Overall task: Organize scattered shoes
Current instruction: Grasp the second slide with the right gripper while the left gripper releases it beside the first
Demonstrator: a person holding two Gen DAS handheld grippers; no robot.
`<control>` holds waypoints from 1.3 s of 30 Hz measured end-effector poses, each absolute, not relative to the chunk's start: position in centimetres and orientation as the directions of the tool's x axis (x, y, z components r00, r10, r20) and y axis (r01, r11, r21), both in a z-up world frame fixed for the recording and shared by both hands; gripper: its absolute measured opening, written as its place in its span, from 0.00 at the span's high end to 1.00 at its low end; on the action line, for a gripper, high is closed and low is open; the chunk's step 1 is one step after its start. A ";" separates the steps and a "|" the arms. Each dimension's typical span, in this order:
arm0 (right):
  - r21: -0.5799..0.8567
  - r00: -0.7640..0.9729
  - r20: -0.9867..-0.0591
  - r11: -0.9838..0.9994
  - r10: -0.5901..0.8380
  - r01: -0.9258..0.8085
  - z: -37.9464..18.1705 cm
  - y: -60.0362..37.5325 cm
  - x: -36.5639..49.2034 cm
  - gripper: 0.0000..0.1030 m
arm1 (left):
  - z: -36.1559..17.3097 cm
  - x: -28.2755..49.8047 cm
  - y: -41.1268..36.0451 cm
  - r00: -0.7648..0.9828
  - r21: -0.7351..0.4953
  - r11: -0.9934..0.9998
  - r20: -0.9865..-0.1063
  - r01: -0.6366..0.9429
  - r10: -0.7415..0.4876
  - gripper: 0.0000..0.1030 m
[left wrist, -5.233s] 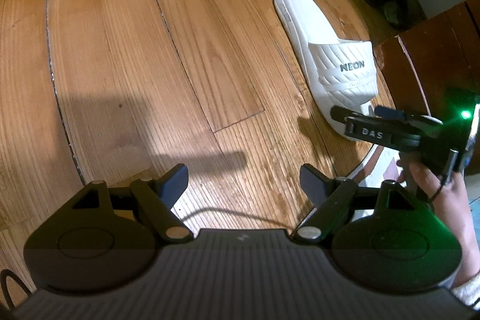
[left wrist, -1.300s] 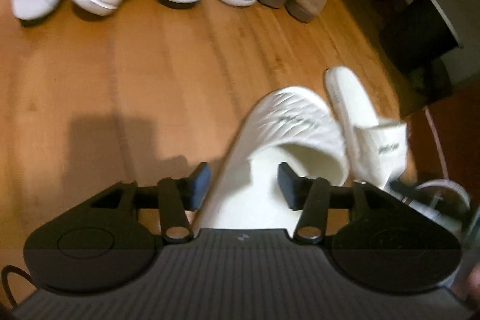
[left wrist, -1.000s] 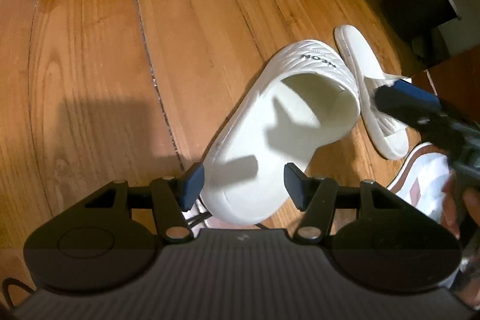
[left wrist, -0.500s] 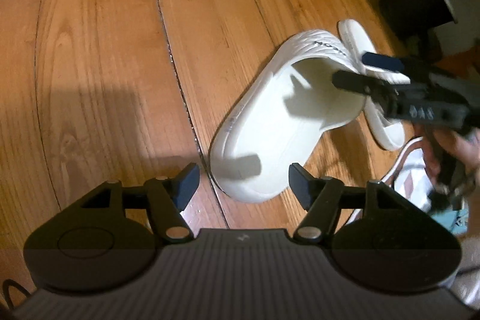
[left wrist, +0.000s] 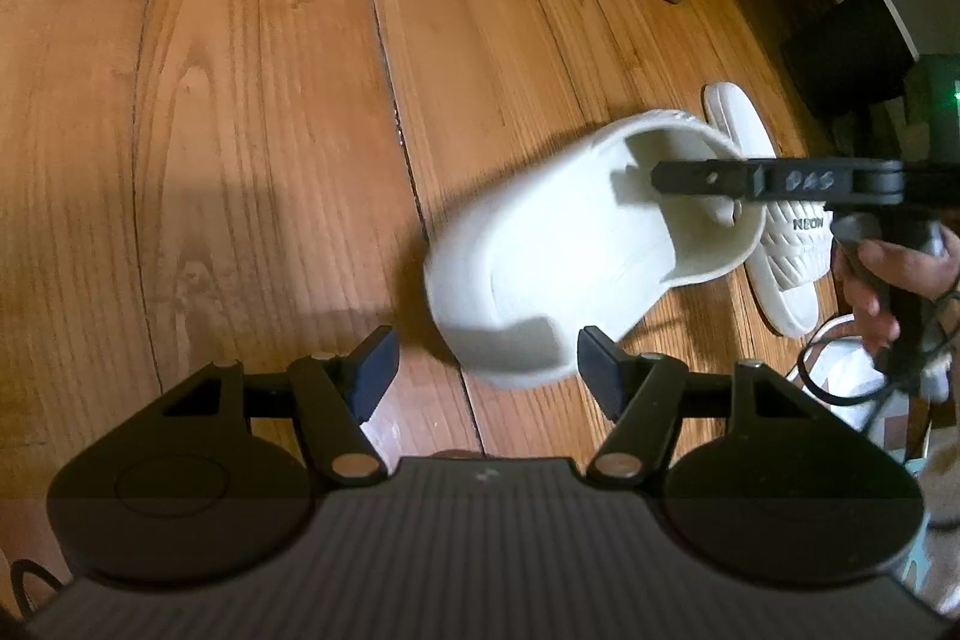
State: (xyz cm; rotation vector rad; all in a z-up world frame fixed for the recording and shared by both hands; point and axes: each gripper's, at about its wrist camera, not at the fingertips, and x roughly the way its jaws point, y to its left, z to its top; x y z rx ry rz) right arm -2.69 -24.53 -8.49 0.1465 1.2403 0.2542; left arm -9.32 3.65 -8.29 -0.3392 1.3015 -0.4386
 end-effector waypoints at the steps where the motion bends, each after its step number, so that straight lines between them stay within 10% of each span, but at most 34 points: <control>1: 0.295 0.317 -0.901 0.954 0.295 -0.050 -8.4 -25.0 -3.1 0.22 | -8.0 -9.4 3.6 0.217 -0.475 0.872 -0.845 0.117 -0.489 0.36; 12: 0.623 0.497 -0.778 0.575 0.385 0.530 -9.5 -26.8 -12.9 0.06 | -7.5 -8.5 3.5 0.244 -0.470 0.874 -0.839 0.126 -0.487 0.34; 19: 0.540 0.581 -0.738 0.818 0.344 0.201 -5.0 -25.5 -16.8 0.06 | -8.2 -8.3 3.4 0.195 -0.506 0.855 -0.832 0.117 -0.519 0.34; 27: -0.122 0.588 -0.796 0.915 0.142 -0.385 -5.0 -19.4 -15.6 0.03 | -8.0 -8.7 3.8 0.171 -0.542 0.833 -0.815 0.114 -0.553 0.34; 39: -0.001 0.448 -0.870 0.907 0.206 -0.421 -11.0 -20.1 -8.9 0.00 | -8.2 -8.9 3.8 0.161 -0.522 0.845 -0.830 0.115 -0.534 0.32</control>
